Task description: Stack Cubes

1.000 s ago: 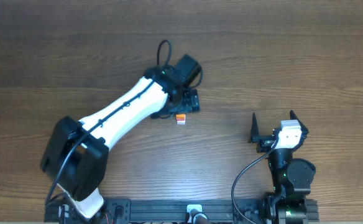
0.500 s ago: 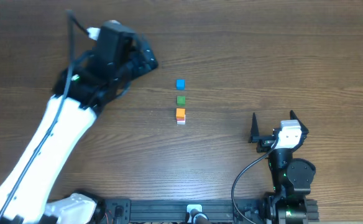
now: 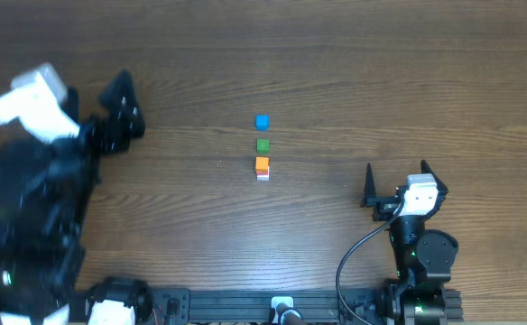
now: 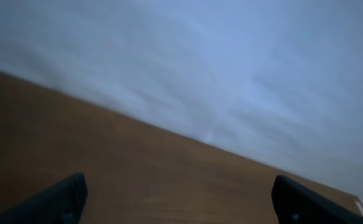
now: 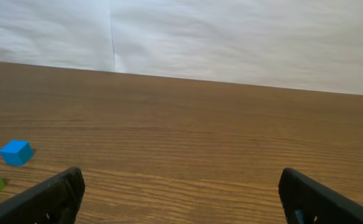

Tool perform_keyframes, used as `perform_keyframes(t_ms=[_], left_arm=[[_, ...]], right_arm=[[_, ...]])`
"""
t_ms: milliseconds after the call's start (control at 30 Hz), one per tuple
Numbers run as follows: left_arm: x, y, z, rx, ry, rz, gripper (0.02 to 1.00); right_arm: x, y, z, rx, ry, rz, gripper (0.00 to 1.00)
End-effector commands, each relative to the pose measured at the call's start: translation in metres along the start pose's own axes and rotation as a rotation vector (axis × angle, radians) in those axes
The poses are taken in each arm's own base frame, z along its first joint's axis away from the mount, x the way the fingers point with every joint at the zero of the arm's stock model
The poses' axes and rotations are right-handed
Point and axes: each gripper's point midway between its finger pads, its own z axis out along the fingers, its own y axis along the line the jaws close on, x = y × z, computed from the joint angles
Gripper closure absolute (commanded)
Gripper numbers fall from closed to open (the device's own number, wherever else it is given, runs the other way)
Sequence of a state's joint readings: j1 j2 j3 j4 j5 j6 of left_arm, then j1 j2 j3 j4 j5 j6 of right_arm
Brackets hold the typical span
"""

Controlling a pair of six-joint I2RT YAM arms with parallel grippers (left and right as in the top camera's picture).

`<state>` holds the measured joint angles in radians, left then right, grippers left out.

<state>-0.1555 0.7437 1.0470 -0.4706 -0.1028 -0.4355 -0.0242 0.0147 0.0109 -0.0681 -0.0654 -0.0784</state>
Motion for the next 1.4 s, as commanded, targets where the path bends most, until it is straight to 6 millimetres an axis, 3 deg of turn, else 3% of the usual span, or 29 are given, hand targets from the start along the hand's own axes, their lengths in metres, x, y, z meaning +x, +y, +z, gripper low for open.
perform_keyframes(t_ms=[33,267,400,833,1067,1400], left_arm=[[0.030,0.013,-0.018,0.062,-0.044,0.138,0.056],[0.080,0.042,-0.024,0.100,-0.163,0.184,0.029],[0.106,0.046,-0.023,0.151,-0.217,0.254,0.025],[0.153,0.064,-0.017,0.174,-0.244,0.276,0.020],[0.168,0.071,-0.012,0.163,-0.191,0.273,0.020],[0.209,0.087,-0.001,0.138,-0.066,0.265,0.023]], right_arm=[[0.001,0.000,0.000,0.004,0.000,0.002,0.007],[0.001,0.000,0.000,0.004,0.000,0.002,0.007],[0.001,0.000,0.000,0.004,0.000,0.002,0.009],[0.001,0.000,0.000,0.004,0.000,0.002,0.009],[0.001,0.000,0.000,0.004,0.000,0.002,0.007],[0.001,0.000,0.000,0.004,0.000,0.002,0.009]])
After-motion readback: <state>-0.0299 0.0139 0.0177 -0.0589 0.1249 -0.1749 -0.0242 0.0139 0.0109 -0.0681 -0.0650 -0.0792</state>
